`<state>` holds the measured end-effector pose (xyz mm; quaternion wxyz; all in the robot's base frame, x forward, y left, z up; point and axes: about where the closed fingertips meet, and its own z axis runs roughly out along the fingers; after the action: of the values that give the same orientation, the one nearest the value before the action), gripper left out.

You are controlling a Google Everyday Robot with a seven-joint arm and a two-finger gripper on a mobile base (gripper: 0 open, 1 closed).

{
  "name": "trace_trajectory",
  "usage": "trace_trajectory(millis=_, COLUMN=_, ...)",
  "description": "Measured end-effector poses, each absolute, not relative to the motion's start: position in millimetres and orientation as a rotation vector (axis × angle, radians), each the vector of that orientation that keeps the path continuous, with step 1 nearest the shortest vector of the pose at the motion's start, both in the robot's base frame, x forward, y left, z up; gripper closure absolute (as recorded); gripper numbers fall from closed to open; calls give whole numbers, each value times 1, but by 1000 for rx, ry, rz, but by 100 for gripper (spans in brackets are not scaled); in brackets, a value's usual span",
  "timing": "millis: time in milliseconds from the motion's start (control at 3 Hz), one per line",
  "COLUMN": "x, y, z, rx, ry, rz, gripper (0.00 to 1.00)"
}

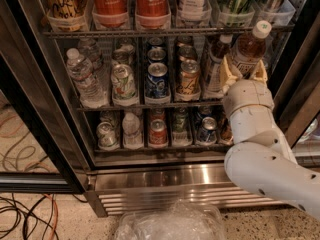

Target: Pick blue plastic bottle from middle shelf of fridge

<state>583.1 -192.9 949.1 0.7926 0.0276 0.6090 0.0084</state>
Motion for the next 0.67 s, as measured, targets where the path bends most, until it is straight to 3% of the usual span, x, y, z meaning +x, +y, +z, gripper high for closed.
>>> trace_trajectory(millis=667, x=537, y=-177, z=941, rx=-57, ry=1437, rz=153, gripper=100)
